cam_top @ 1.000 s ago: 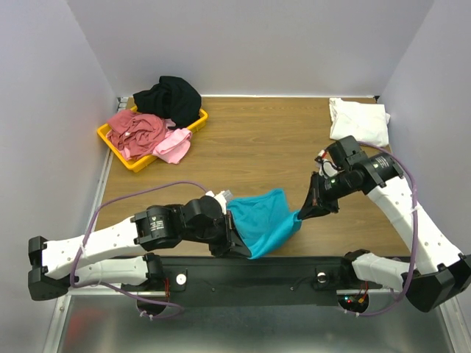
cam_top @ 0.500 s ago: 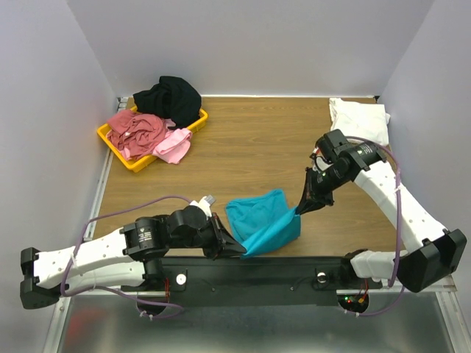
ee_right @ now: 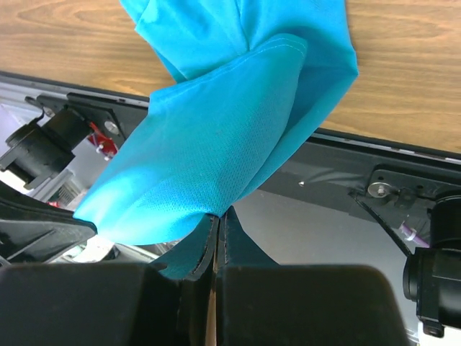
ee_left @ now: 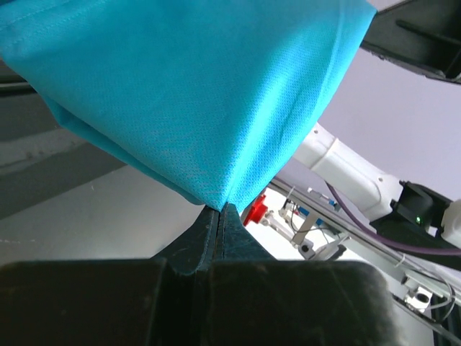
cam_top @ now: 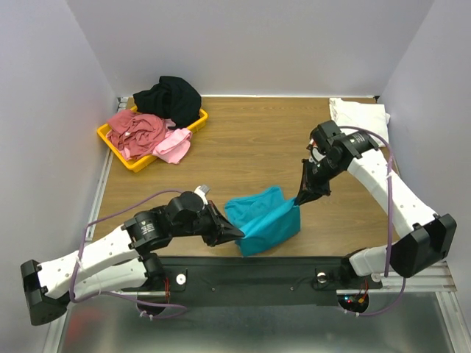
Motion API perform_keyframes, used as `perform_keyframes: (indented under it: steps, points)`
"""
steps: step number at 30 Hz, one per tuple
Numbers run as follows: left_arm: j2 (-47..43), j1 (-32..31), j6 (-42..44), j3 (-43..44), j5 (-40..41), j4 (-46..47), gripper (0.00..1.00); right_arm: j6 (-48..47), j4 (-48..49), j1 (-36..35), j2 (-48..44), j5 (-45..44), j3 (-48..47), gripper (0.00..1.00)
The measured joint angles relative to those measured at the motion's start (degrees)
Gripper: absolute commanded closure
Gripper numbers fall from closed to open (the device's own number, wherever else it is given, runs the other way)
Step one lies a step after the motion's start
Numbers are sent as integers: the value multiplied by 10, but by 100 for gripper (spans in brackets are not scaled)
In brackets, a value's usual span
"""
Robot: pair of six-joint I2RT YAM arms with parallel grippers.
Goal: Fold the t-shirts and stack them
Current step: Fold the tshirt
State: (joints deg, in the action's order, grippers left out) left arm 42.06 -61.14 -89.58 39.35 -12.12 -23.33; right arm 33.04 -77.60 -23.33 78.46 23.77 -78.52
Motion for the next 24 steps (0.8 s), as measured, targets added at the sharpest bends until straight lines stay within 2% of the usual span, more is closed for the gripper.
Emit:
perform_keyframes:
  steps: [14,24]
  points:
    - [25,104,55,-4,-65,10,100,-20,0,0,82,-26,-55,100]
    - [66,203,109,-20,-138,30,100,-37,1,0,151,-45,-105,100]
